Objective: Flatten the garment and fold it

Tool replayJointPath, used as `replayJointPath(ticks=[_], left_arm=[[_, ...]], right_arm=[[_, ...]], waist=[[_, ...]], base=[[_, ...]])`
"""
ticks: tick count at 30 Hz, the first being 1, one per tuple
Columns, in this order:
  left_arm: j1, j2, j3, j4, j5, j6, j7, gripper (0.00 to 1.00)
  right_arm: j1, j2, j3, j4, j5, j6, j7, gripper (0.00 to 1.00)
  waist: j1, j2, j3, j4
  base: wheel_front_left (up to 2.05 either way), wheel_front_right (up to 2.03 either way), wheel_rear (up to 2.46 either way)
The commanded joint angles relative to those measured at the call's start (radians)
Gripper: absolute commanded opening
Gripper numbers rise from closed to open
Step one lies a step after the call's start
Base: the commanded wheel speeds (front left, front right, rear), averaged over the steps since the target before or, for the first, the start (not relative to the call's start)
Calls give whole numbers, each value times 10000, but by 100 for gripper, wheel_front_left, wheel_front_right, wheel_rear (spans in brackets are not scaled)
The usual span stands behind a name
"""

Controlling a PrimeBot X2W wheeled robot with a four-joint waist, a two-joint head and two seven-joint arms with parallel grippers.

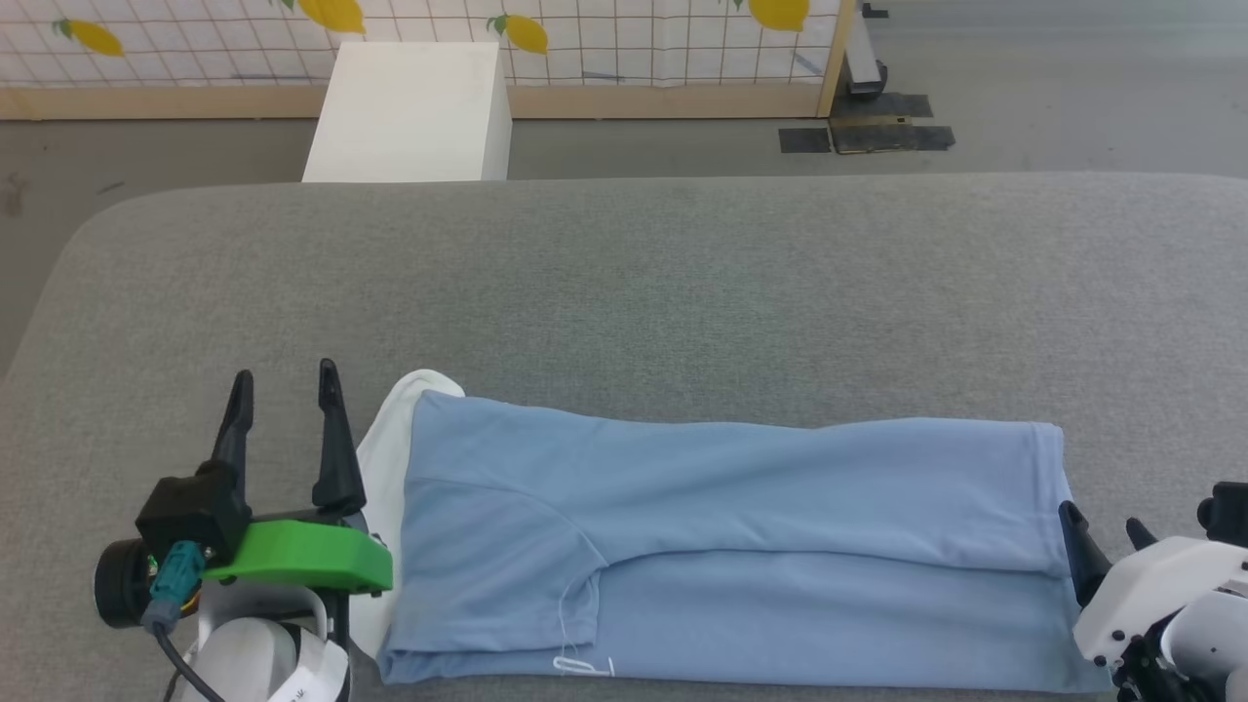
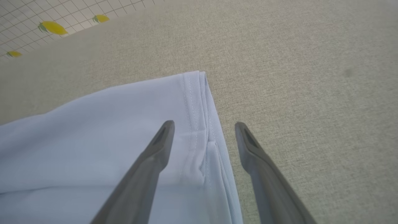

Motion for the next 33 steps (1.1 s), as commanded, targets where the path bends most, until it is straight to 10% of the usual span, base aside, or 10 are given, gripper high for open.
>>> replayJointPath(ticks=[1,15,18,20,33], left_arm=[[-64,-110,73,93,184,-138,-44,100],[73,-700,693,398,916,-923,-45,100],[63,-778,762,431,1013,-1023,-45,100],[55,-820,812,445,1065,-1072,-45,100],[-35,-1010,1004,578,1229,-1266,-45,100]], right_arm=[[-295,28,-119,219,15,-13,248,100],[-1390,43,-109,2413,161,-13,3306,100],[-1451,44,47,2389,525,-13,3739,25],[-1465,44,86,2297,643,-13,3750,0],[-1614,-184,-1478,1705,-1594,-13,2292,0]], waist=[[1,0,-19,-75],[1,0,37,-191],[1,0,58,-200],[1,0,72,-211],[1,0,174,-178]], base=[[0,0,0],[0,0,0],[0,0,0],[0,0,0],[0,0,0]])
